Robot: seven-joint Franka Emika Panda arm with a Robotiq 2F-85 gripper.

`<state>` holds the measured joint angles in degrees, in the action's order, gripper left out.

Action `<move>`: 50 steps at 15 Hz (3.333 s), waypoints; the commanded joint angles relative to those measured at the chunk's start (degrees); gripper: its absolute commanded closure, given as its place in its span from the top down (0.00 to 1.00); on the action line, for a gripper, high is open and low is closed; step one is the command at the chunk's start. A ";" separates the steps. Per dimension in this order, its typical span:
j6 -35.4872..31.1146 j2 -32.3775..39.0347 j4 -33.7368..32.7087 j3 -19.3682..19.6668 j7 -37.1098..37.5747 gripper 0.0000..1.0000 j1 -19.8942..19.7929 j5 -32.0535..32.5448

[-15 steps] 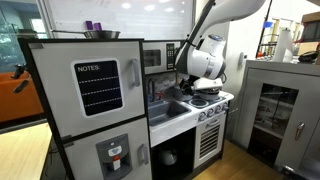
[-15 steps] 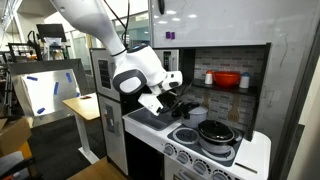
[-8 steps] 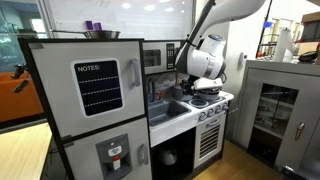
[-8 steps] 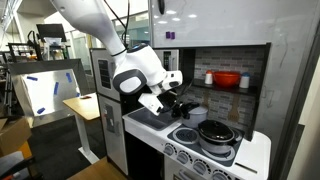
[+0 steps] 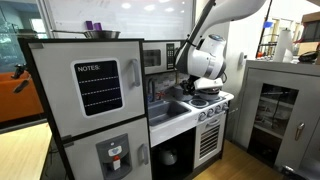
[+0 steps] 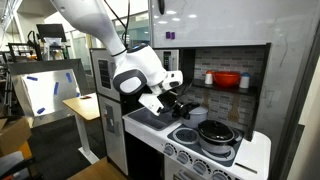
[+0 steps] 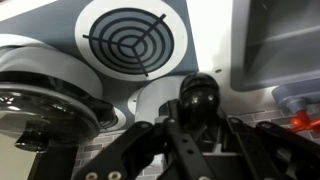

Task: Put the pot on the left side of the stovetop in the sink

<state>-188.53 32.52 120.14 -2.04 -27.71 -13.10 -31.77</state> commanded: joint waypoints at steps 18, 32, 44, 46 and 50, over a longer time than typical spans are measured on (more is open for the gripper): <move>-10.57 -2.60 9.35 -7.43 4.68 0.08 -6.22 1.66; -10.57 -9.44 19.38 -7.99 5.82 0.08 -5.92 0.60; -6.87 -17.70 27.78 5.00 17.24 0.08 4.68 14.47; -5.90 -18.77 27.94 4.86 14.45 0.08 4.94 12.46; -2.93 -21.01 28.04 8.84 12.80 0.08 8.62 11.90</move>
<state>-194.59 14.36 147.36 4.07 -12.44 -7.17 -18.62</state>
